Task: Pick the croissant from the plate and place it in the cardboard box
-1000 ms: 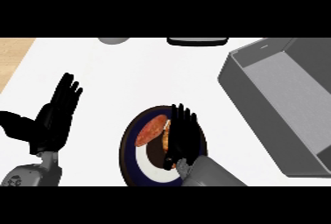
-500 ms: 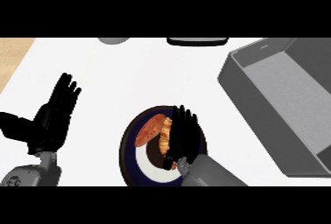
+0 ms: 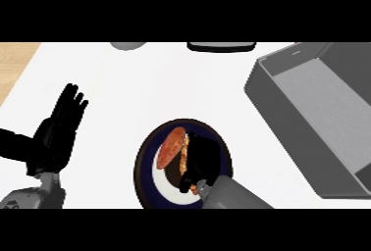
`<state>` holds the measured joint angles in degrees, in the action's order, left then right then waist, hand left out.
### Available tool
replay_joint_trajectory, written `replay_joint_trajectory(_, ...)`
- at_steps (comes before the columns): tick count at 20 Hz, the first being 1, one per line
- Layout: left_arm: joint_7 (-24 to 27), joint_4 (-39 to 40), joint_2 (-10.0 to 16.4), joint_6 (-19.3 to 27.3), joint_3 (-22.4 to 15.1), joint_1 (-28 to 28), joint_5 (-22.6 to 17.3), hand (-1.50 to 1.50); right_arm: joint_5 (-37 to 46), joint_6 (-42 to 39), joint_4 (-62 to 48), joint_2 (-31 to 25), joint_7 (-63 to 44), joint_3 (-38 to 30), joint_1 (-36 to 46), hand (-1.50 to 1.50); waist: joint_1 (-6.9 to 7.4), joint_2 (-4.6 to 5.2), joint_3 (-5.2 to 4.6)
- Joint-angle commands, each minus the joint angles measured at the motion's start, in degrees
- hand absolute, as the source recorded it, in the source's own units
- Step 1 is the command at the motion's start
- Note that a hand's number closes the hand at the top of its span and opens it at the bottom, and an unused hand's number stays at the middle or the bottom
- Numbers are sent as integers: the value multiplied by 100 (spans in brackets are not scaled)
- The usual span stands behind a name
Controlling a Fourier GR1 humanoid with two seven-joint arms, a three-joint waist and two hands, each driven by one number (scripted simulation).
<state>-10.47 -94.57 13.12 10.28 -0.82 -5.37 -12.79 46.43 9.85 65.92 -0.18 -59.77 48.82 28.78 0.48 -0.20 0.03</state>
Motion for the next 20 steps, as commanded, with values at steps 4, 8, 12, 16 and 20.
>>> replay_joint_trajectory(4, -397, -286, -107, 121, 6, -127, 111, 0, 293, -26, -224, 18, -540, 443, 310, 150, 25, 21, -2)
replay_joint_trajectory(8, -187, 228, 133, -233, 402, -285, -97, 0, 944, -226, -22, 17, -358, 56, 447, 150, -29, 17, -4)
replay_joint_trajectory(12, 17, 82, -212, 34, 102, -153, 182, 0, 526, -275, 751, -143, 1204, 662, 5, 150, -39, 19, -1)
replay_joint_trajectory(16, -224, -144, -163, 16, 56, -95, 176, 0, 481, -428, 1133, -293, 2061, 1027, 48, 150, -13, 9, 0)
replay_joint_trajectory(20, -174, 40, -316, 77, -8, -165, 290, 0, 573, -779, 2438, -1087, 2348, 889, -222, 150, -86, 7, -3)
